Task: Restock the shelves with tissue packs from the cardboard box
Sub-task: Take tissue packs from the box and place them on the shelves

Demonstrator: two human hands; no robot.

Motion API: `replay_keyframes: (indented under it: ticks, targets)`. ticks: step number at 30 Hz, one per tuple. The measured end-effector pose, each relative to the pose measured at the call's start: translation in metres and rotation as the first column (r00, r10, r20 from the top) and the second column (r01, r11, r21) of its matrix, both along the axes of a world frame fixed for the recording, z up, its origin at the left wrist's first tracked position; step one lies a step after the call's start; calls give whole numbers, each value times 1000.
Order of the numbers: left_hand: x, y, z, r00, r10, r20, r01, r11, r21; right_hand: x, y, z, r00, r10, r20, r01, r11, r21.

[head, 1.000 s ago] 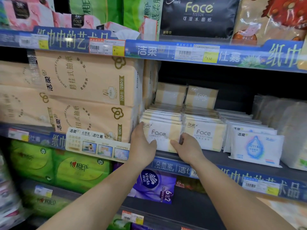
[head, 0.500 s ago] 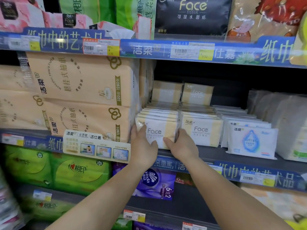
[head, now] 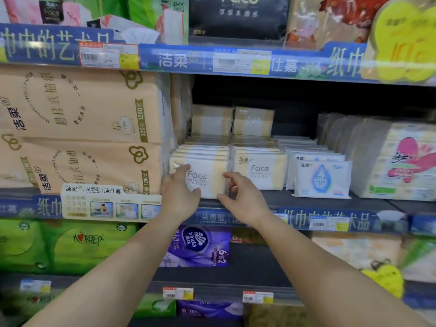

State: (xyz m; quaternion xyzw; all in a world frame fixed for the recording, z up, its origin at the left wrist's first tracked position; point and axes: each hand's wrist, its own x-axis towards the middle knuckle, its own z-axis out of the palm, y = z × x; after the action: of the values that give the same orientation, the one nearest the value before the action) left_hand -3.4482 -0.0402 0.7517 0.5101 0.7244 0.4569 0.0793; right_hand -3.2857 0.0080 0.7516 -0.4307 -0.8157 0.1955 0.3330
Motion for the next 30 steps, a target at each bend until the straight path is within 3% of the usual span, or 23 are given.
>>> replay_keyframes:
  ticks: [4, 9, 13, 17, 25, 30]
  targets:
    - [33, -7, 3, 995, 8, -96, -11, 999, -32, 58, -13, 6, 998, -68, -10, 68, 998, 8]
    - [157, -6, 2, 955, -189, -228, 182, 982, -51, 187, -35, 1, 961, -262, 87, 260, 965, 32]
    - [305, -8, -4, 827, -414, -379, 384, 910, -154, 328, -64, -7, 869, -446, 217, 443, 894, 62]
    - [452, -16, -6, 701, -577, -418, 524, 815, -248, 467, -101, -9, 736, -607, 299, 618, 783, 69]
    - [707, -23, -17, 389, -753, -531, 734, 601, -316, 686, -158, -25, 439, -840, 319, 877, 477, 48]
    - [851, -3, -37, 224, -812, -540, 832, 447, -328, 812, -162, -42, 269, -903, 335, 956, 291, 18]
